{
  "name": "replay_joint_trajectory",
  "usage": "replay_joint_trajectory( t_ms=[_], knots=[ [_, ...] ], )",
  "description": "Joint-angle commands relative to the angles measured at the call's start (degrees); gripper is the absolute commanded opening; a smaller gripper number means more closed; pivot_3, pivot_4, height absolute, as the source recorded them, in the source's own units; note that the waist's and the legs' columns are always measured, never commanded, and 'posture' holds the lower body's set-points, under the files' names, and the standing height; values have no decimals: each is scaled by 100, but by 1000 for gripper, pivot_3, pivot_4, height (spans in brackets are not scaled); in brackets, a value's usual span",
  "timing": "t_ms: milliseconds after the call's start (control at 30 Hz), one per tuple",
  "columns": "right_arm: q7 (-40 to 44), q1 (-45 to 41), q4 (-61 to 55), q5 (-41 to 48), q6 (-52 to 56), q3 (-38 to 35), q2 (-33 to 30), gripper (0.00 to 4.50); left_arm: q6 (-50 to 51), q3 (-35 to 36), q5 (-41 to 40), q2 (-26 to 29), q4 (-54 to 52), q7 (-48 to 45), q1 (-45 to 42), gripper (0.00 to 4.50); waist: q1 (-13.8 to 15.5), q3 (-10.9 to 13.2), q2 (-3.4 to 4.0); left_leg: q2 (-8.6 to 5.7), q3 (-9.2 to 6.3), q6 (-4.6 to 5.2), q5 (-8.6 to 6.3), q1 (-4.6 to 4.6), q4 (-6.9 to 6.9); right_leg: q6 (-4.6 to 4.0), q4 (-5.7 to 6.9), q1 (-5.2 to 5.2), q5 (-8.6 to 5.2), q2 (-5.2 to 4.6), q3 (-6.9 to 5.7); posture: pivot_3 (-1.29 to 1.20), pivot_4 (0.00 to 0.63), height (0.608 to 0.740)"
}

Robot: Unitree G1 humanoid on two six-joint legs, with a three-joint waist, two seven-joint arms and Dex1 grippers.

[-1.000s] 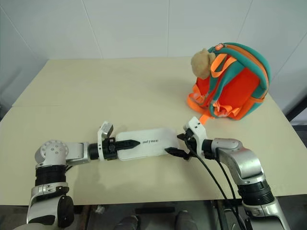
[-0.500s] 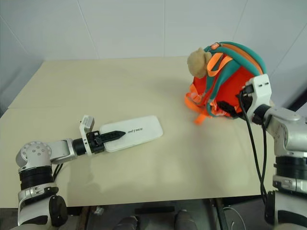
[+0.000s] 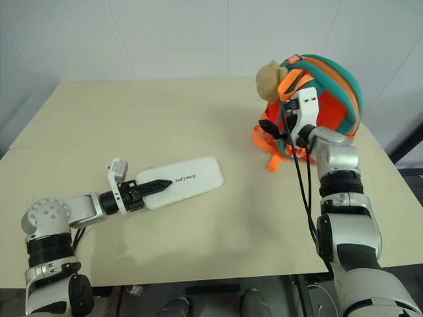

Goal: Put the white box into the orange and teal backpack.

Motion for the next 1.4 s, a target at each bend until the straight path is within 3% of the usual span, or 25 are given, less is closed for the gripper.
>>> replay_joint_trajectory(
  t_ms=[33,233,300,367,567,800,1000,1167,1400],
  knots=[
    [245,-191,564,-152,-1048,13,192,3267,-71,238,-48,26,-329,229,130,1205,-63,0,0,0,1,0,0,0,0,0,1,0,0,0,0,0,150,740],
    [789,-449,800,261,-1637,-440,451,1198,-311,389,-128,34,-648,300,368,1205,-170,0,0,3,0,-8,4,2,4,0,19,-2,0,2,2,0,150,740],
    [1748,-372,200,611,-931,-382,556,575,-782,398,-47,90,-832,204,520,1205,-210,0,0,4,0,-11,6,3,5,0,22,-2,0,3,2,0,150,740],
    [2868,51,-1213,1147,344,-13,527,24,-1183,339,48,211,-956,70,682,1205,-235,0,1,9,0,-11,7,4,5,0,22,-2,0,5,3,0,150,740],
    [3449,1409,-5120,2635,3347,540,-174,3,-2067,208,200,606,-923,-420,1030,1205,-196,1,2,39,-3,-28,-2,-2,-14,-10,22,-19,-5,26,0,0,150,740],
    [3189,2503,-7323,4218,5143,245,-935,3,-2457,94,230,884,-885,-861,1512,1205,-39,2,2,39,1,-16,-11,-9,-18,-13,3,-25,-7,26,0,0,150,740],
    [3122,2879,-7141,4077,5172,225,-1561,3,-2830,228,-192,1052,-1749,-1448,1757,1205,119,3,-2,37,10,17,-34,-13,-4,-14,-17,-15,-7,23,-1,0,150,740],
    [3280,2870,-6627,3749,4830,374,-1771,3,-3554,482,-509,1196,-2447,-1742,1359,1205,127,8,-9,37,11,15,-33,-16,0,-14,-21,-13,-6,23,-4,0,150,740],
    [3350,2893,-6555,3604,4651,559,-1736,3,-3762,-71,-585,1525,-2668,-1942,875,1205,115,8,-10,37,16,11,-33,-18,1,-12,-33,-9,-6,22,-4,0,150,740]
  ],
)
